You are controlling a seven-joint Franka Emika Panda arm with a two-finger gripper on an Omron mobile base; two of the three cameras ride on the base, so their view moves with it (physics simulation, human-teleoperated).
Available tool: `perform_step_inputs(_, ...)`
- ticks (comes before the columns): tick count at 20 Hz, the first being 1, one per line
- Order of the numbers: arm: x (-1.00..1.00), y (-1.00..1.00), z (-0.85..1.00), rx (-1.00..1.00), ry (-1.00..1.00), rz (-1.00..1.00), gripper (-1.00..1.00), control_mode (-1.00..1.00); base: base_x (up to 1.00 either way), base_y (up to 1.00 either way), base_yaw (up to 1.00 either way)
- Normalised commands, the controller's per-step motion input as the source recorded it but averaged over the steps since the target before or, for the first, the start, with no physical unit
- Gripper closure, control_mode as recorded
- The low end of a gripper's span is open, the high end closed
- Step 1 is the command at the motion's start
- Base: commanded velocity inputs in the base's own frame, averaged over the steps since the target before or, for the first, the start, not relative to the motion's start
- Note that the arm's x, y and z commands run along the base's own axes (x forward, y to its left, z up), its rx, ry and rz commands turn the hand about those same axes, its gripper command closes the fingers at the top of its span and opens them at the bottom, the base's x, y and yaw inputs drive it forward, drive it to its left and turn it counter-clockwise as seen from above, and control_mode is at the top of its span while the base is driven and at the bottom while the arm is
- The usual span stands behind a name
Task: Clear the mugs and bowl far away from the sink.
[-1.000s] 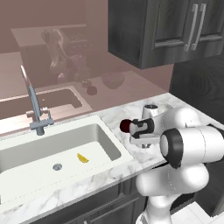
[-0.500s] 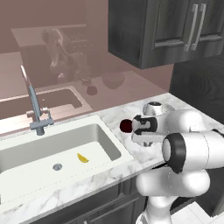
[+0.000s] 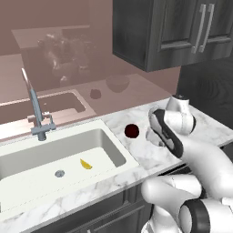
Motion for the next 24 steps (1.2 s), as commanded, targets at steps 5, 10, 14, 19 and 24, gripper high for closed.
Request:
perform_step_inputs(5, -0.59, -0.02, 0.79, 0.0, 0.0, 0.0, 1.0, -1.0, 0.0, 0.0, 0.0)
perform_step_inputs(10, -0.68, 0.0, 0.73, -0.01, 0.0, 0.0, 1.0, -1.0, 0.0, 0.0, 0.0)
perform_step_inputs(14, -0.5, 0.0, 0.59, -0.02, 0.0, 0.0, 1.0, -1.0, 0.0, 0.0, 0.0)
perform_step_inputs(19, -0.45, 0.01, 0.49, -0.01, 0.0, 0.0, 1.0, -1.0, 0.0, 0.0, 0.0)
perform_step_inputs(24, -0.4, 0.0, 0.43, -0.02, 0.0, 0.0, 1.0, -1.0, 0.0, 0.0, 0.0)
